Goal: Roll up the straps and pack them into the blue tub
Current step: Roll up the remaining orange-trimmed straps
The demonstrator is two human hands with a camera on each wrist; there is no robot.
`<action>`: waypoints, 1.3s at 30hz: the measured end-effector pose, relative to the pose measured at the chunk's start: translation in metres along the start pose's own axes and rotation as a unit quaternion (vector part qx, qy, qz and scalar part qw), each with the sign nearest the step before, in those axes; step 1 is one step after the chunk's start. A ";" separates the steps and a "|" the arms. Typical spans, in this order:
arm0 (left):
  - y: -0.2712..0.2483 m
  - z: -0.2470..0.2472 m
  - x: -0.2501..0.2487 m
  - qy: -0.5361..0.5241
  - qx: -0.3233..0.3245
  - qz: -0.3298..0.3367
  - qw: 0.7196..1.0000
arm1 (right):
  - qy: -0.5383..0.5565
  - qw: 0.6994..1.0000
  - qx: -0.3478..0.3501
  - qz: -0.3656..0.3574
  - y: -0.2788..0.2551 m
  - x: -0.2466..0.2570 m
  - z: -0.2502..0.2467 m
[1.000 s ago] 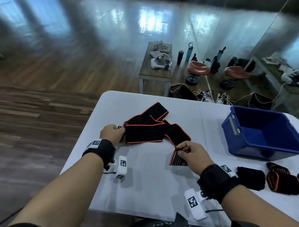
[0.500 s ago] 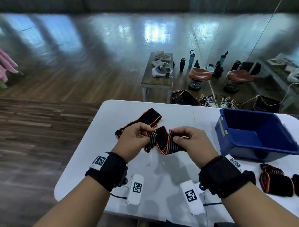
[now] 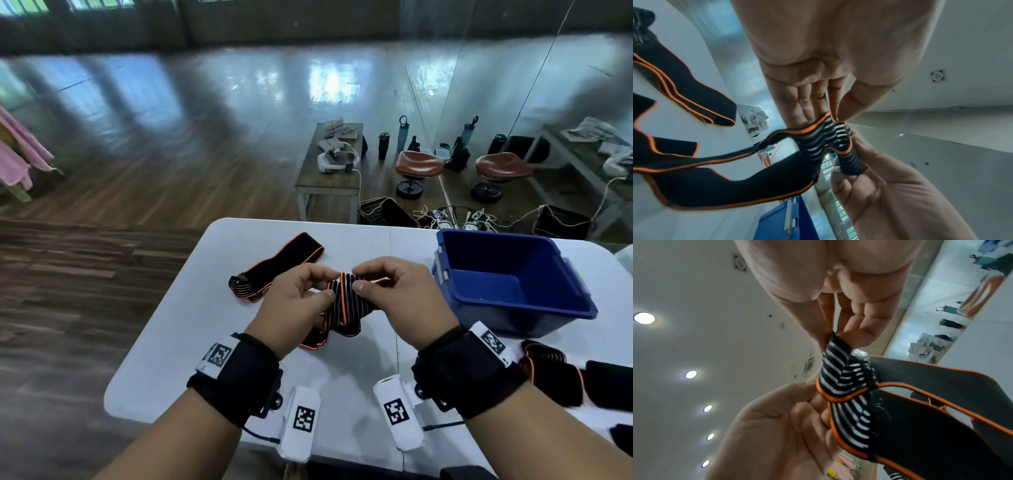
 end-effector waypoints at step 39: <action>-0.011 0.048 -0.071 -0.190 -0.042 0.008 0.981 | -0.060 0.994 -0.079 -0.037 -0.057 0.008 -0.037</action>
Point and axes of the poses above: each hand's wrist, its own y-axis towards the middle knuckle, its own z-axis out of the palm, x = y × z, the point moved 10 cm from there along y, towards the middle knuckle, and after that the axes turned 6 degrees about -x, right-handed, at the moved point
